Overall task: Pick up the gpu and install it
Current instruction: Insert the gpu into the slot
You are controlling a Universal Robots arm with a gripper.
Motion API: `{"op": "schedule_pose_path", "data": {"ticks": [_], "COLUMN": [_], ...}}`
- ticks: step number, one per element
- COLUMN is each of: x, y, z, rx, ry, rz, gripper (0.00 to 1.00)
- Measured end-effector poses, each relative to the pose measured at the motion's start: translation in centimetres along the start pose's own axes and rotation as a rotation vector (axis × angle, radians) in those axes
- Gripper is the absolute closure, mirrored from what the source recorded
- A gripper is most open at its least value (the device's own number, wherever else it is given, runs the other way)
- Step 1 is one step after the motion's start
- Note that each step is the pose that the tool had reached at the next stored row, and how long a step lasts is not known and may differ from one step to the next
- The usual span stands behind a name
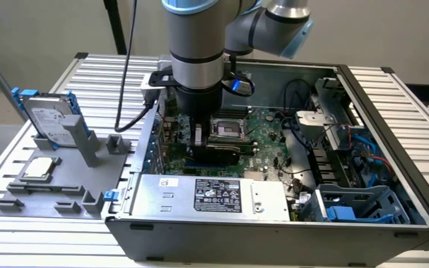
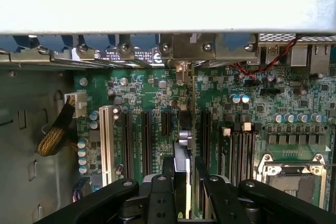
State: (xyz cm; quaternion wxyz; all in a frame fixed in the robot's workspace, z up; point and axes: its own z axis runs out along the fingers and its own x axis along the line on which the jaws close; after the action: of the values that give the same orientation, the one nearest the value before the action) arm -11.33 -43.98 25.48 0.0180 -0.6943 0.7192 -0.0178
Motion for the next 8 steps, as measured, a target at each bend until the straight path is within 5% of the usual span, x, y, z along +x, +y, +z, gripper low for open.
{"op": "schedule_pose_path", "data": {"ticks": [8], "x": [0.00], "y": [0.02], "z": [0.36], "rx": [0.0000], "ry": [-0.0001], "rz": [0.000], "gripper": [0.74]}}
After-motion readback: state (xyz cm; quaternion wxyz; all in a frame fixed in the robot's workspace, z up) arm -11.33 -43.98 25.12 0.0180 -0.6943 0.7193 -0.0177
